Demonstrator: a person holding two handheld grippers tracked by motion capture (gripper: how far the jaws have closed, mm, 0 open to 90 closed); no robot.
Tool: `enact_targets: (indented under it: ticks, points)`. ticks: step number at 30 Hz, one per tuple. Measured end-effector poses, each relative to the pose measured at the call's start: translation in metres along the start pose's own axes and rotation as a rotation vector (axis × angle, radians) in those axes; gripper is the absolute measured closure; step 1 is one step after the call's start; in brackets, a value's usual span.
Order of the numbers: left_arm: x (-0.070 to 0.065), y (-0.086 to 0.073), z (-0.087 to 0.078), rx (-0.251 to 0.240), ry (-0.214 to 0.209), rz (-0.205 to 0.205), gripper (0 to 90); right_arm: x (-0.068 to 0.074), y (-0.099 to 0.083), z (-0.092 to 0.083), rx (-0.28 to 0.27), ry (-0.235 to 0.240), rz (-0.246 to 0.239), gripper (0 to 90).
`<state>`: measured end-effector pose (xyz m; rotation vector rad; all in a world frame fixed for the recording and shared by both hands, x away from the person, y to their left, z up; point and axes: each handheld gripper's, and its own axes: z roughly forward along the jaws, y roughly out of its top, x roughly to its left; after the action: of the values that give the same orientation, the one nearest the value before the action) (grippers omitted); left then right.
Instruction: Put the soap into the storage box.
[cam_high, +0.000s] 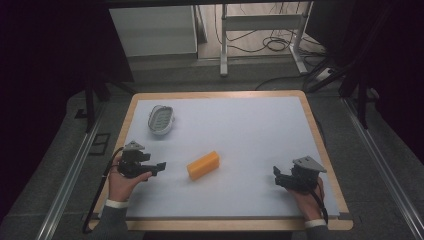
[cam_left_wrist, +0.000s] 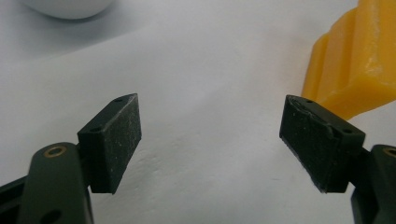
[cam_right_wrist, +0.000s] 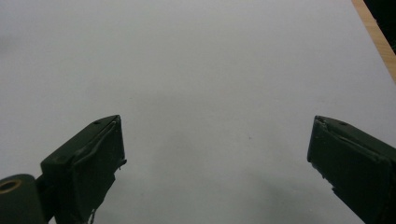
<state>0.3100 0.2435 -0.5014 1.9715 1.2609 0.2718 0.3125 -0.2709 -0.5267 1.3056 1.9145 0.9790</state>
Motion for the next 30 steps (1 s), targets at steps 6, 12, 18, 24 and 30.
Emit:
enact_targets:
  ticks: [6,12,18,24,30]
  points:
    - [-0.006,0.008,-0.001,0.015,0.010,0.030,22.5,0.000,-0.001,-0.002,-0.022,-0.015,0.003,4.1]
    - [-0.014,0.018,-0.002,0.040,0.015,0.074,23.5,0.000,-0.001,-0.002,-0.026,-0.021,0.004,4.1]
    - [-0.025,0.036,-0.007,0.055,0.011,0.132,23.2,0.001,-0.002,-0.003,-0.029,-0.030,0.005,4.4]
    - [-0.032,0.044,-0.006,0.066,0.005,0.161,23.3,0.001,-0.002,-0.003,-0.031,-0.029,0.003,4.4]
    - [-0.042,0.053,-0.005,0.066,-0.011,0.180,23.2,0.001,-0.002,-0.003,-0.030,-0.024,0.002,4.5]
